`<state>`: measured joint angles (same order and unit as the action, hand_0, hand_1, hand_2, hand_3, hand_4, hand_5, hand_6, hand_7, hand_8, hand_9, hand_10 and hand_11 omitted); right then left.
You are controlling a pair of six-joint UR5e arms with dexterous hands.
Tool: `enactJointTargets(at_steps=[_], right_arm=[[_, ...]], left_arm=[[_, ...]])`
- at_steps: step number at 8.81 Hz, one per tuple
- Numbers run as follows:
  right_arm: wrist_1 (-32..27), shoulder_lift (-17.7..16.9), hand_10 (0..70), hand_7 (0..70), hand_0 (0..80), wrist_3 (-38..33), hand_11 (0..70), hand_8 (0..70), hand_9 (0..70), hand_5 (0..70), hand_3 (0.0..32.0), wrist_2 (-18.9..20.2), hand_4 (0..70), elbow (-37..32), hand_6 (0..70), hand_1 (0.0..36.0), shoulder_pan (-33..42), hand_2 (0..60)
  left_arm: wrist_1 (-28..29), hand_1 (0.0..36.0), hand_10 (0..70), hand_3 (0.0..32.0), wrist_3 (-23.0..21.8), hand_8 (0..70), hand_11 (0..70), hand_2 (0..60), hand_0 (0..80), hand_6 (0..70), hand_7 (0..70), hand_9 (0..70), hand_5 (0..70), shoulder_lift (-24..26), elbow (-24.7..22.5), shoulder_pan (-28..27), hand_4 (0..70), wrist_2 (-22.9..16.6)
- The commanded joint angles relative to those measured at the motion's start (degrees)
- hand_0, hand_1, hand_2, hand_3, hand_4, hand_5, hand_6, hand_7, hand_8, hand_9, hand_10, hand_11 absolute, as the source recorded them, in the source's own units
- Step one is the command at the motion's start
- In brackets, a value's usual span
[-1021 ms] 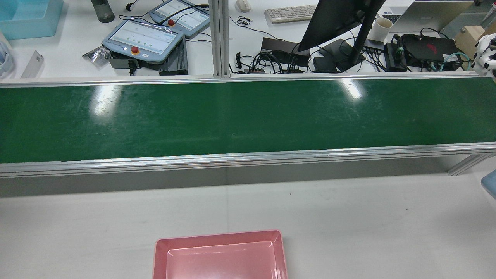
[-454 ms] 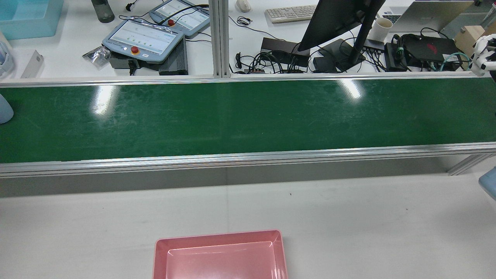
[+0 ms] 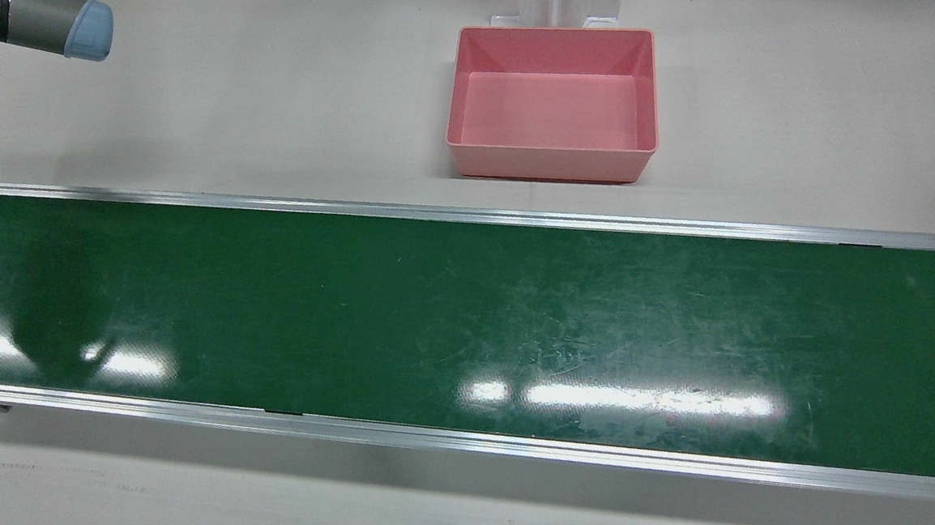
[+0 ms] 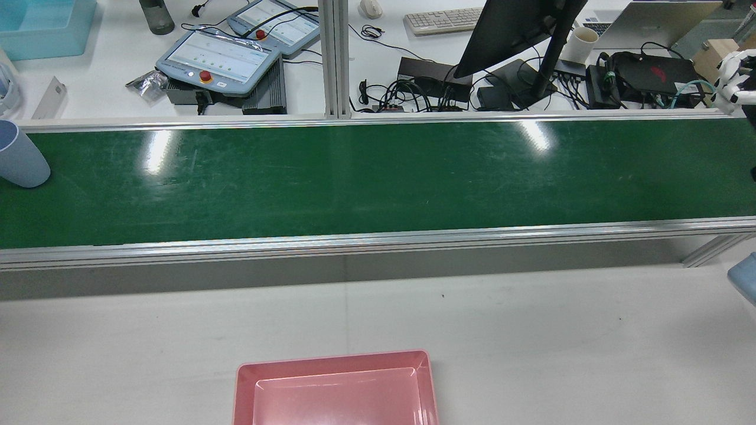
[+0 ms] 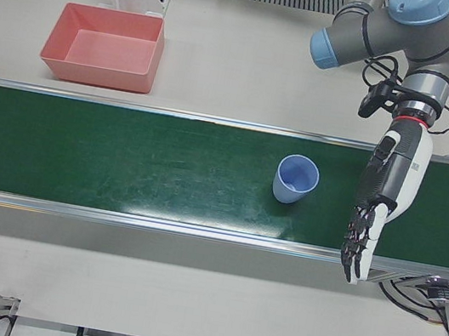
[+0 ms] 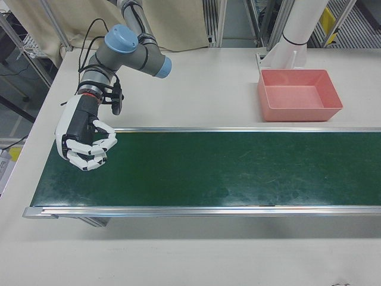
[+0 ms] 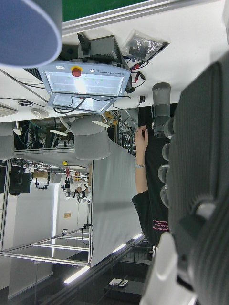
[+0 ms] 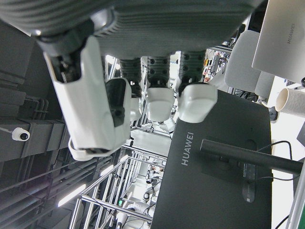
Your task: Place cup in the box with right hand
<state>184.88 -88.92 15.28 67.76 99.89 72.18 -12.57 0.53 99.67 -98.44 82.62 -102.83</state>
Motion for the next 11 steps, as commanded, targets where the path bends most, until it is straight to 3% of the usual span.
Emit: enactJointTargets(at_steps=[1, 4, 5, 7, 11], right_arm=[[-1.0, 0.8, 70.0, 70.0, 72.8, 0.0, 70.0, 70.0, 70.0, 36.6, 0.0, 0.0, 70.0, -1.5, 60.7, 36.0, 0.1, 60.0], [-0.9, 0.8, 70.0, 70.0, 72.8, 0.1, 70.0, 70.0, 70.0, 36.5, 0.0, 0.1, 70.0, -1.6, 59.7, 36.0, 0.0, 60.0], [-0.8, 0.9, 70.0, 70.0, 78.4, 0.1, 70.0, 70.0, 70.0, 36.4, 0.0, 0.1, 70.0, -1.6, 59.5, 36.0, -0.1, 60.0], [-0.7, 1.2, 70.0, 70.0, 74.6, 0.2, 70.0, 70.0, 70.0, 36.4, 0.0, 0.1, 70.0, -1.6, 59.3, 36.0, -0.2, 60.0], [-0.5, 2.1, 70.0, 70.0, 76.6, 0.2, 70.0, 70.0, 70.0, 36.0, 0.0, 0.4, 70.0, -3.3, 58.5, 36.0, -0.5, 60.0]], left_arm=[[0.0, 0.0, 0.0, 0.0, 0.0, 0.0, 0.0, 0.0, 0.0, 0.0, 0.0, 0.0, 0.0, 0.0, 0.0, 0.0, 0.0, 0.0], [0.0, 0.0, 0.0, 0.0, 0.0, 0.0, 0.0, 0.0, 0.0, 0.0, 0.0, 0.0, 0.0, 0.0, 0.0, 0.0, 0.0, 0.0], [0.0, 0.0, 0.0, 0.0, 0.0, 0.0, 0.0, 0.0, 0.0, 0.0, 0.0, 0.0, 0.0, 0.0, 0.0, 0.0, 0.0, 0.0], [0.0, 0.0, 0.0, 0.0, 0.0, 0.0, 0.0, 0.0, 0.0, 0.0, 0.0, 0.0, 0.0, 0.0, 0.0, 0.0, 0.0, 0.0], [0.0, 0.0, 0.0, 0.0, 0.0, 0.0, 0.0, 0.0, 0.0, 0.0, 0.0, 0.0, 0.0, 0.0, 0.0, 0.0, 0.0, 0.0]])
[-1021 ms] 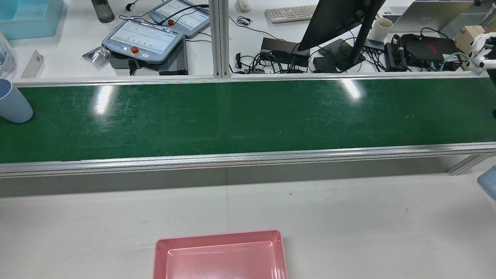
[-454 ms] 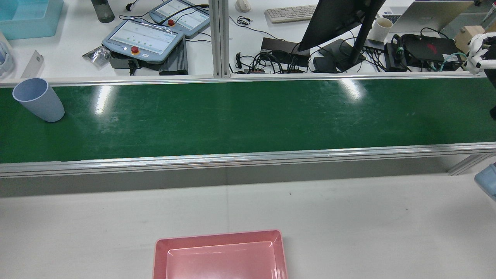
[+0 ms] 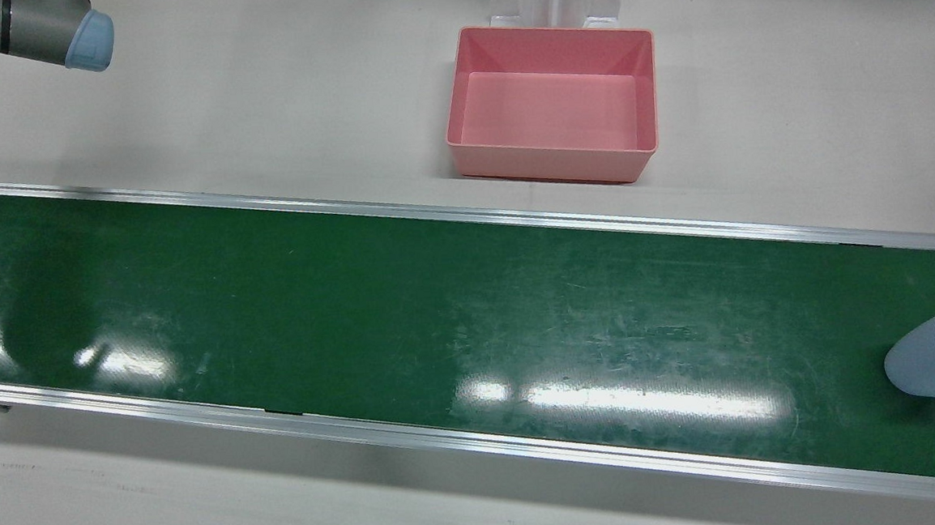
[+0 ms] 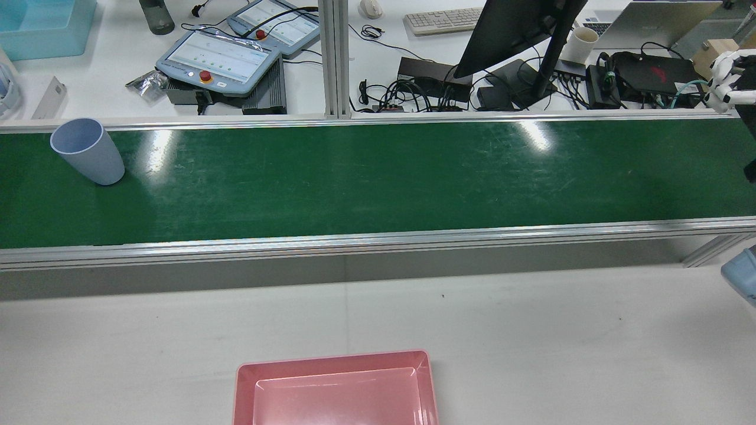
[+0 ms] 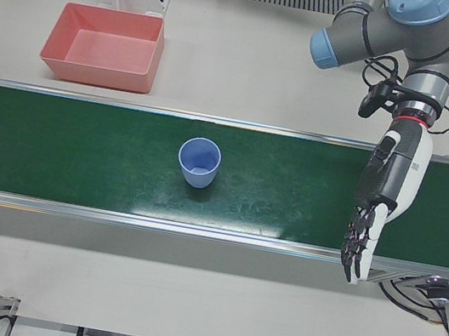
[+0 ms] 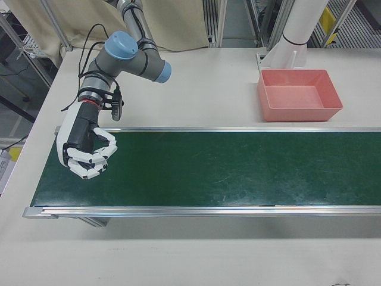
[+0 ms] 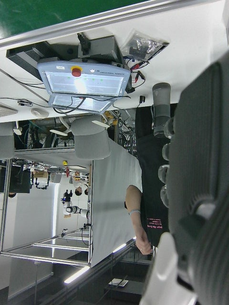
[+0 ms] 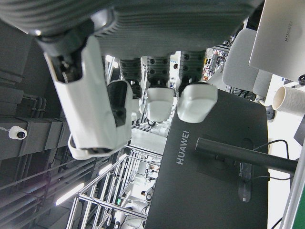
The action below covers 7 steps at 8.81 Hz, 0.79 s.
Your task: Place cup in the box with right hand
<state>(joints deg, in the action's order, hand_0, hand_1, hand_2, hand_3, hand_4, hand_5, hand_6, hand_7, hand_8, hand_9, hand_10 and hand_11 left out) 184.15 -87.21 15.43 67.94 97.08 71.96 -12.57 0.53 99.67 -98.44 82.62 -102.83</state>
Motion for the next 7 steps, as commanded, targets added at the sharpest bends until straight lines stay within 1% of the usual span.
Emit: enactJointTargets(at_steps=[1, 2, 3, 4, 5, 6, 7], right_arm=[[0.3, 0.7, 70.0, 70.0, 75.0, 0.1, 70.0, 70.0, 70.0, 35.7, 0.0, 0.3, 70.0, -0.6, 58.0, 36.0, -0.3, 60.0], [0.4, 0.7, 70.0, 70.0, 76.9, 0.1, 70.0, 70.0, 70.0, 35.3, 0.0, 0.3, 70.0, -0.8, 57.9, 36.0, -0.4, 60.0], [0.5, 0.8, 70.0, 70.0, 73.4, 0.1, 70.0, 70.0, 70.0, 34.9, 0.0, 0.3, 70.0, -0.9, 58.2, 36.0, -0.6, 60.0], [0.5, 1.6, 70.0, 70.0, 77.1, 0.1, 70.0, 70.0, 70.0, 34.7, 0.0, 0.3, 70.0, -2.1, 57.7, 36.0, -0.6, 60.0], [0.5, 2.0, 70.0, 70.0, 68.5, 0.1, 70.0, 70.0, 70.0, 34.5, 0.0, 0.3, 70.0, -2.7, 57.6, 36.0, -0.6, 60.0], [0.6, 2.5, 70.0, 70.0, 79.3, 0.1, 70.0, 70.0, 70.0, 34.3, 0.0, 0.3, 70.0, -2.8, 57.7, 36.0, -0.6, 60.0], [0.6, 2.7, 70.0, 70.0, 75.4, 0.1, 70.0, 70.0, 70.0, 34.3, 0.0, 0.3, 70.0, -2.8, 56.9, 36.0, -0.7, 60.0]], left_arm=[[0.0, 0.0, 0.0, 0.0, 0.0, 0.0, 0.0, 0.0, 0.0, 0.0, 0.0, 0.0, 0.0, 0.0, -0.1, 0.0, 0.0, 0.0], [0.0, 0.0, 0.0, 0.0, 0.0, 0.0, 0.0, 0.0, 0.0, 0.0, 0.0, 0.0, 0.0, 0.0, -0.1, 0.0, 0.0, 0.0], [0.0, 0.0, 0.0, 0.0, 0.0, 0.0, 0.0, 0.0, 0.0, 0.0, 0.0, 0.0, 0.0, 0.0, 0.0, 0.0, 0.0, 0.0], [0.0, 0.0, 0.0, 0.0, 0.0, 0.0, 0.0, 0.0, 0.0, 0.0, 0.0, 0.0, 0.0, 0.0, -0.1, 0.0, 0.0, 0.0], [0.0, 0.0, 0.0, 0.0, 0.0, 0.0, 0.0, 0.0, 0.0, 0.0, 0.0, 0.0, 0.0, 0.0, -0.1, 0.0, 0.0, 0.0], [0.0, 0.0, 0.0, 0.0, 0.0, 0.0, 0.0, 0.0, 0.0, 0.0, 0.0, 0.0, 0.0, 0.0, -0.1, 0.0, 0.0, 0.0], [0.0, 0.0, 0.0, 0.0, 0.0, 0.0, 0.0, 0.0, 0.0, 0.0, 0.0, 0.0, 0.0, 0.0, -0.1, 0.0, 0.0, 0.0]])
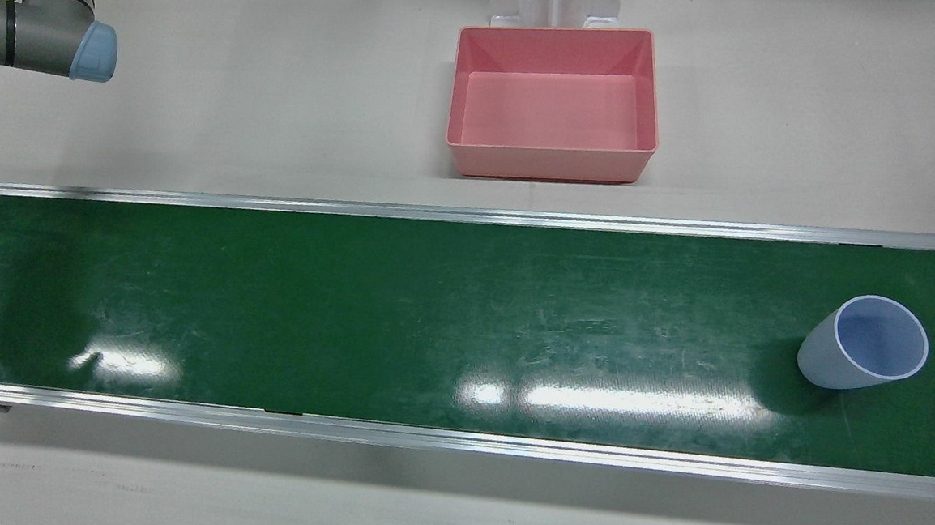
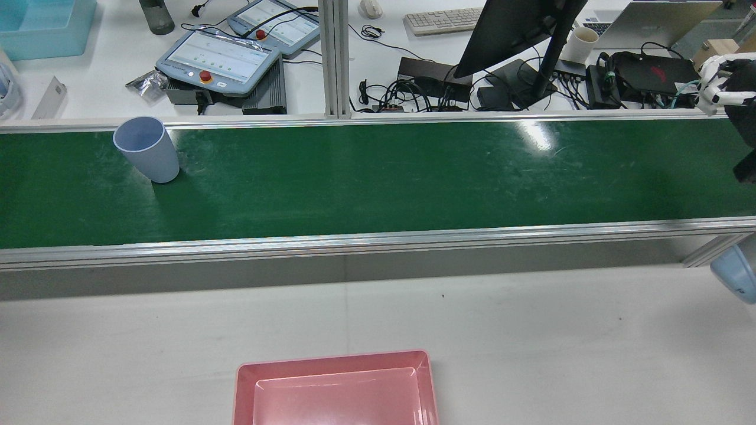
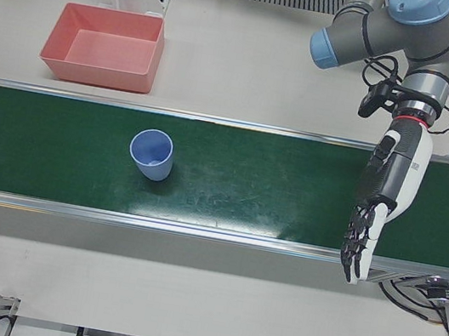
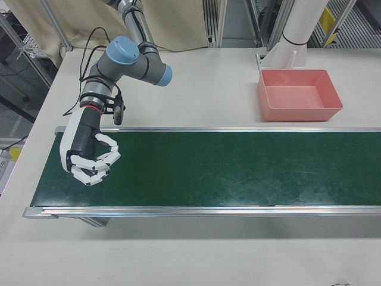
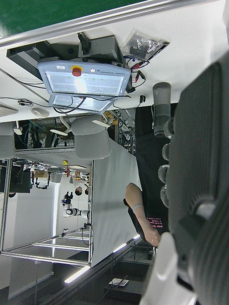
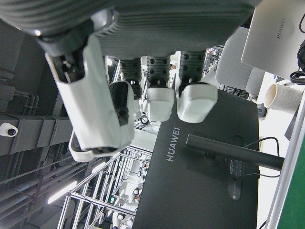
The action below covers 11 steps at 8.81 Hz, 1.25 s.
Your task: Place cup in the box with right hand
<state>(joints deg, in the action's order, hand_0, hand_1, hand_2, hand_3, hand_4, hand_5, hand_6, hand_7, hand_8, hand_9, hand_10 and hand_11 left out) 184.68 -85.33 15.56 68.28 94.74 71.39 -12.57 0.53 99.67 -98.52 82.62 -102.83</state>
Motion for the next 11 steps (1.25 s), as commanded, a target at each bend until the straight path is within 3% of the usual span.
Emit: enactJointTargets(at_steps=[1, 3, 4, 5, 6, 7, 11], right_arm=[[0.1, 0.9, 70.0, 70.0, 73.6, 0.0, 70.0, 70.0, 70.0, 34.2, 0.0, 0.0, 70.0, -0.4, 56.8, 36.0, -0.1, 60.0], [0.1, 0.9, 70.0, 70.0, 73.6, 0.0, 70.0, 70.0, 70.0, 34.1, 0.0, 0.0, 70.0, -0.4, 56.7, 36.0, -0.2, 60.0], [0.1, 1.0, 70.0, 70.0, 77.3, 0.0, 70.0, 70.0, 70.0, 34.1, 0.0, 0.0, 70.0, -0.4, 56.8, 36.0, -0.2, 60.0], [0.1, 0.9, 70.0, 70.0, 73.6, 0.0, 70.0, 70.0, 70.0, 34.0, 0.0, 0.0, 70.0, -0.4, 56.8, 36.0, -0.2, 60.0], [0.1, 0.9, 70.0, 70.0, 77.3, 0.0, 70.0, 70.0, 70.0, 34.0, 0.0, 0.0, 70.0, -0.4, 56.6, 36.0, -0.2, 60.0], [0.1, 0.9, 70.0, 70.0, 73.6, 0.0, 70.0, 70.0, 70.0, 33.9, 0.0, 0.0, 70.0, -0.4, 56.3, 36.0, -0.2, 60.0], [0.1, 0.8, 70.0, 70.0, 74.1, 0.0, 70.0, 70.0, 70.0, 33.7, 0.0, 0.0, 70.0, -0.3, 55.4, 36.0, -0.1, 60.0]], left_arm=[[0.0, 0.0, 0.0, 0.0, 0.0, 0.0, 0.0, 0.0, 0.0, 0.0, 0.0, 0.0, 0.0, 0.0, 0.0, 0.0, 0.0, 0.0], [0.0, 0.0, 0.0, 0.0, 0.0, 0.0, 0.0, 0.0, 0.0, 0.0, 0.0, 0.0, 0.0, 0.0, 0.0, 0.0, 0.0, 0.0], [0.0, 0.0, 0.0, 0.0, 0.0, 0.0, 0.0, 0.0, 0.0, 0.0, 0.0, 0.0, 0.0, 0.0, 0.0, 0.0, 0.0, 0.0], [0.0, 0.0, 0.0, 0.0, 0.0, 0.0, 0.0, 0.0, 0.0, 0.0, 0.0, 0.0, 0.0, 0.0, 0.0, 0.0, 0.0, 0.0], [0.0, 0.0, 0.0, 0.0, 0.0, 0.0, 0.0, 0.0, 0.0, 0.0, 0.0, 0.0, 0.0, 0.0, 0.0, 0.0, 0.0, 0.0], [0.0, 0.0, 0.0, 0.0, 0.0, 0.0, 0.0, 0.0, 0.0, 0.0, 0.0, 0.0, 0.0, 0.0, 0.0, 0.0, 0.0, 0.0], [0.0, 0.0, 0.0, 0.0, 0.0, 0.0, 0.0, 0.0, 0.0, 0.0, 0.0, 0.0, 0.0, 0.0, 0.0, 0.0, 0.0, 0.0]])
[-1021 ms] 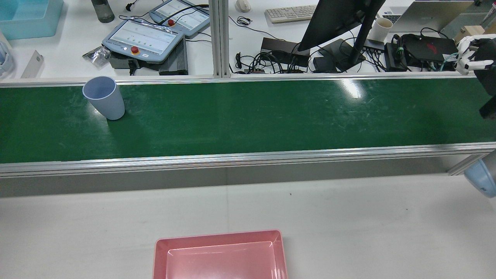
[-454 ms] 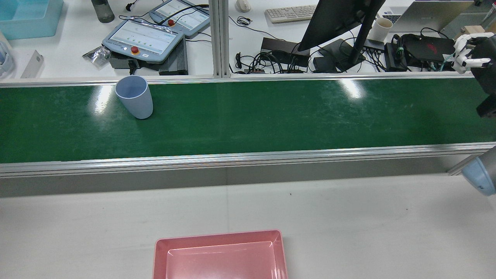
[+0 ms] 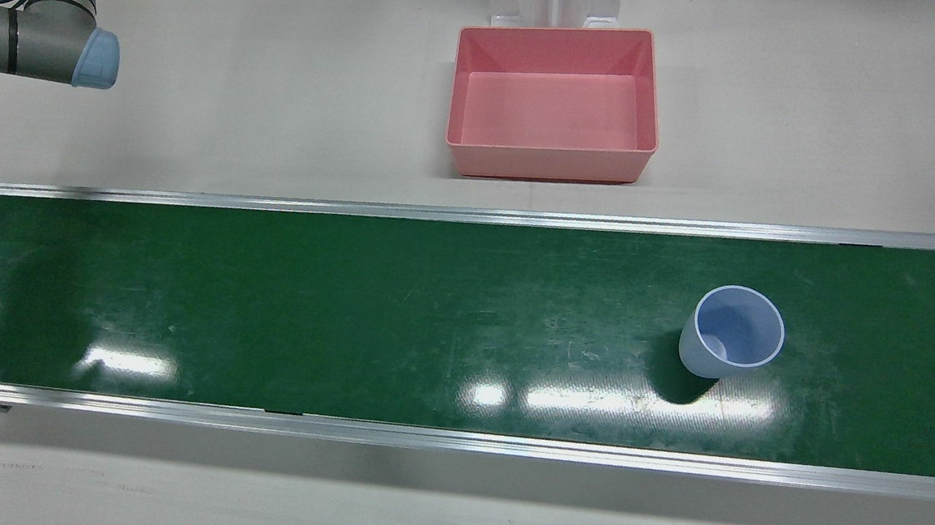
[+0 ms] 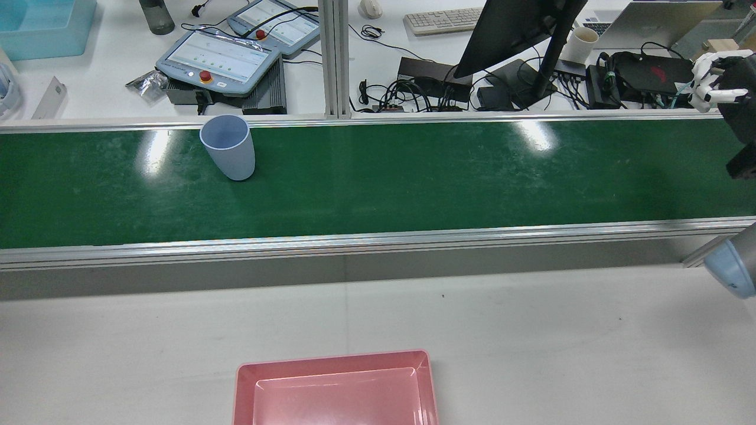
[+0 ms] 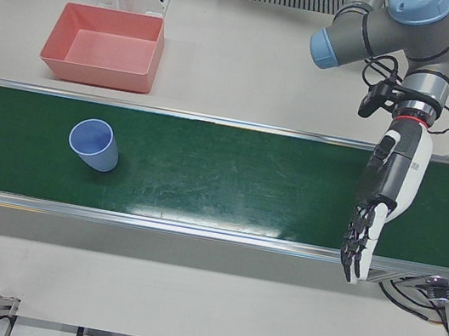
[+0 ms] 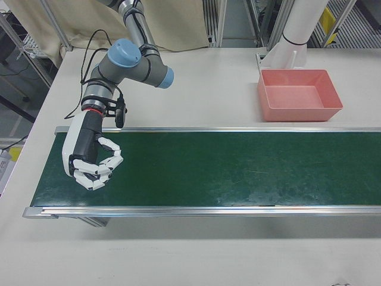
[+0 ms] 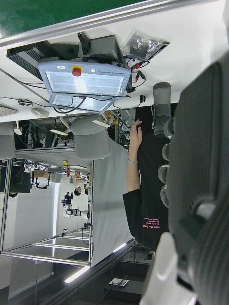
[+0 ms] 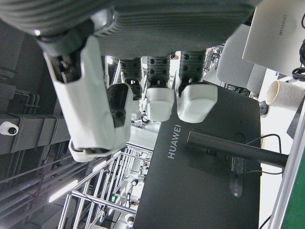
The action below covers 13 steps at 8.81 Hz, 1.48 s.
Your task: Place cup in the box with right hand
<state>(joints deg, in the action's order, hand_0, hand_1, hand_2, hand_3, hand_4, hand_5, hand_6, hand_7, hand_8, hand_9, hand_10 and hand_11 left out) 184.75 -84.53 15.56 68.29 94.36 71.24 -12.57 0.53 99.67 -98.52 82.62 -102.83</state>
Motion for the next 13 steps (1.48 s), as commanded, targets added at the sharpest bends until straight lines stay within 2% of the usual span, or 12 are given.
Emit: enactJointTargets(at_steps=[1, 2, 4, 5, 6, 7, 8, 9, 10, 11, 12, 13], right_arm=[[0.0, -0.1, 70.0, 70.0, 80.0, -0.1, 70.0, 70.0, 70.0, 33.6, 0.0, 0.0, 70.0, 0.0, 55.2, 36.0, 0.1, 60.0], [0.0, -0.3, 70.0, 70.0, 76.2, -0.1, 70.0, 70.0, 70.0, 33.6, 0.0, 0.0, 70.0, 0.0, 55.1, 36.0, 0.2, 60.0], [-0.4, -0.5, 70.0, 70.0, 76.2, 0.0, 70.0, 70.0, 70.0, 33.2, 0.0, -0.1, 70.0, 0.2, 54.6, 36.0, 0.9, 60.0], [-0.6, -0.6, 70.0, 70.0, 79.3, 0.3, 70.0, 70.0, 70.0, 32.8, 0.0, 0.3, 70.0, 0.5, 53.4, 35.5, 1.3, 60.0], [-0.8, -0.2, 70.0, 70.0, 78.8, 0.4, 70.0, 70.0, 70.0, 26.3, 0.0, 3.0, 69.2, 0.6, 42.3, 16.6, 0.7, 10.0], [-0.6, 0.2, 36.0, 33.2, 72.2, 0.4, 53.0, 20.8, 28.4, 12.1, 0.0, 3.7, 20.8, 0.6, 13.5, 12.0, 0.2, 0.0], [-0.5, 0.2, 2.5, 0.0, 62.8, 0.7, 5.9, 0.0, 0.0, 5.6, 0.0, 3.8, 15.0, 0.6, 1.6, 12.5, -0.1, 0.0], [-0.5, 0.2, 0.0, 0.0, 60.4, 1.0, 0.1, 0.0, 0.0, 5.3, 0.0, 3.9, 8.6, 0.5, 0.4, 12.0, -0.1, 0.0], [-0.5, 0.2, 0.0, 0.0, 55.6, 1.0, 0.0, 0.0, 0.0, 4.4, 0.0, 3.9, 4.0, 0.7, 0.0, 12.2, -0.3, 0.0], [-0.5, 0.9, 0.0, 3.9, 55.2, 1.0, 0.0, 0.0, 0.0, 2.9, 0.0, 4.0, 6.3, 0.6, 1.1, 5.7, -0.4, 0.0], [-0.4, 0.9, 0.0, 6.3, 56.4, 1.1, 0.0, 0.0, 0.0, 2.6, 0.0, 4.0, 8.2, 0.6, 1.4, 2.3, -0.4, 0.0], [-0.4, 1.0, 0.0, 8.8, 60.0, 1.0, 0.0, 0.0, 0.3, 3.6, 0.0, 4.0, 7.5, 0.8, 2.2, 6.1, -0.4, 0.0]], left_arm=[[0.0, 0.0, 0.0, 0.0, 0.0, 0.0, 0.0, 0.0, 0.0, 0.0, 0.0, 0.0, 0.0, 0.0, 0.0, 0.0, 0.0, 0.0], [0.0, 0.0, 0.0, 0.0, 0.0, 0.0, 0.0, 0.0, 0.0, 0.0, 0.0, 0.0, 0.0, 0.0, 0.0, 0.0, 0.0, 0.0], [0.0, 0.0, 0.0, 0.0, 0.0, 0.0, 0.0, 0.0, 0.0, 0.0, 0.0, 0.0, 0.0, 0.0, 0.0, 0.0, 0.0, 0.0], [0.0, 0.0, 0.0, 0.0, 0.0, 0.0, 0.0, 0.0, 0.0, 0.0, 0.0, 0.0, 0.0, 0.0, 0.0, 0.0, 0.0, 0.0], [0.0, 0.0, 0.0, 0.0, 0.0, 0.0, 0.0, 0.0, 0.0, 0.0, 0.0, 0.0, 0.0, 0.0, 0.0, 0.0, 0.0, 0.0], [0.0, 0.0, 0.0, 0.0, 0.0, 0.0, 0.0, 0.0, 0.0, 0.0, 0.0, 0.0, 0.0, 0.0, 0.0, 0.0, 0.0, 0.0], [0.0, 0.0, 0.0, 0.0, 0.0, 0.0, 0.0, 0.0, 0.0, 0.0, 0.0, 0.0, 0.0, 0.0, 0.0, 0.0, 0.0, 0.0], [0.0, 0.0, 0.0, 0.0, 0.0, 0.0, 0.0, 0.0, 0.0, 0.0, 0.0, 0.0, 0.0, 0.0, 0.0, 0.0, 0.0, 0.0], [0.0, 0.0, 0.0, 0.0, 0.0, 0.0, 0.0, 0.0, 0.0, 0.0, 0.0, 0.0, 0.0, 0.0, 0.0, 0.0, 0.0, 0.0], [0.0, 0.0, 0.0, 0.0, 0.0, 0.0, 0.0, 0.0, 0.0, 0.0, 0.0, 0.0, 0.0, 0.0, 0.0, 0.0, 0.0, 0.0], [-0.1, 0.0, 0.0, 0.0, 0.0, 0.0, 0.0, 0.0, 0.0, 0.0, 0.0, 0.0, 0.0, 0.0, 0.0, 0.0, 0.0, 0.0], [0.0, 0.0, 0.0, 0.0, 0.0, 0.0, 0.0, 0.0, 0.0, 0.0, 0.0, 0.0, 0.0, 0.0, 0.0, 0.0, 0.0, 0.0]])
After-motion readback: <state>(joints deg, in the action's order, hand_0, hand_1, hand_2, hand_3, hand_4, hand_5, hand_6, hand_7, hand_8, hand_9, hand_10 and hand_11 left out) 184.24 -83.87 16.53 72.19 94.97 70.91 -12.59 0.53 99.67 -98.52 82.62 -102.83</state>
